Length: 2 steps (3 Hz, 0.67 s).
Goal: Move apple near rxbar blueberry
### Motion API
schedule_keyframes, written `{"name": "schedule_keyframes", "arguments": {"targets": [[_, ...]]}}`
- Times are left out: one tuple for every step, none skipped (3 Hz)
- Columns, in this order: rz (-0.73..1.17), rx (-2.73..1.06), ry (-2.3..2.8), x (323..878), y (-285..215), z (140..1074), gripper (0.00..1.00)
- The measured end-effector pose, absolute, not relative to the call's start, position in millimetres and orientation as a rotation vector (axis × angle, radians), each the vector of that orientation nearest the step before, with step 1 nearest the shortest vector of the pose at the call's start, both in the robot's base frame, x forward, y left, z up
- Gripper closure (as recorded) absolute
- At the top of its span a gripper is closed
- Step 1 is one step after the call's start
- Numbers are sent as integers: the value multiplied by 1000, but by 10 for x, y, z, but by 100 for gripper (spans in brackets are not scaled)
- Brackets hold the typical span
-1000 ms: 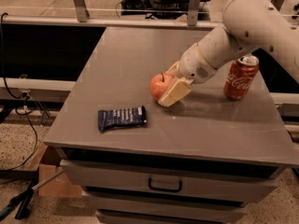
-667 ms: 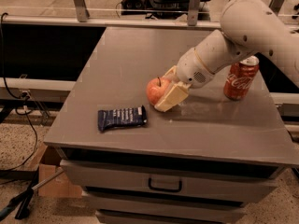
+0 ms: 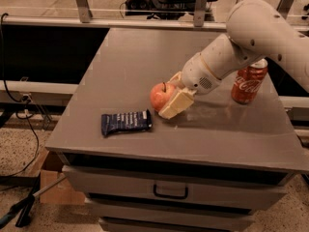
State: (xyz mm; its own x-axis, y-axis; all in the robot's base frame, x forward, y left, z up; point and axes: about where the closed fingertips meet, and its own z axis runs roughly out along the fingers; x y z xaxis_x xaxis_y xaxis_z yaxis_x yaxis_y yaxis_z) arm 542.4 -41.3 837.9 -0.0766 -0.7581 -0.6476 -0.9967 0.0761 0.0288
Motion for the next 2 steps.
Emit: {"name": "schedule_keyframes", "arguments": {"targets": [[682, -1744, 1888, 5403, -398, 8362, 36], [682, -1744, 1888, 5403, -397, 8371, 13]]}}
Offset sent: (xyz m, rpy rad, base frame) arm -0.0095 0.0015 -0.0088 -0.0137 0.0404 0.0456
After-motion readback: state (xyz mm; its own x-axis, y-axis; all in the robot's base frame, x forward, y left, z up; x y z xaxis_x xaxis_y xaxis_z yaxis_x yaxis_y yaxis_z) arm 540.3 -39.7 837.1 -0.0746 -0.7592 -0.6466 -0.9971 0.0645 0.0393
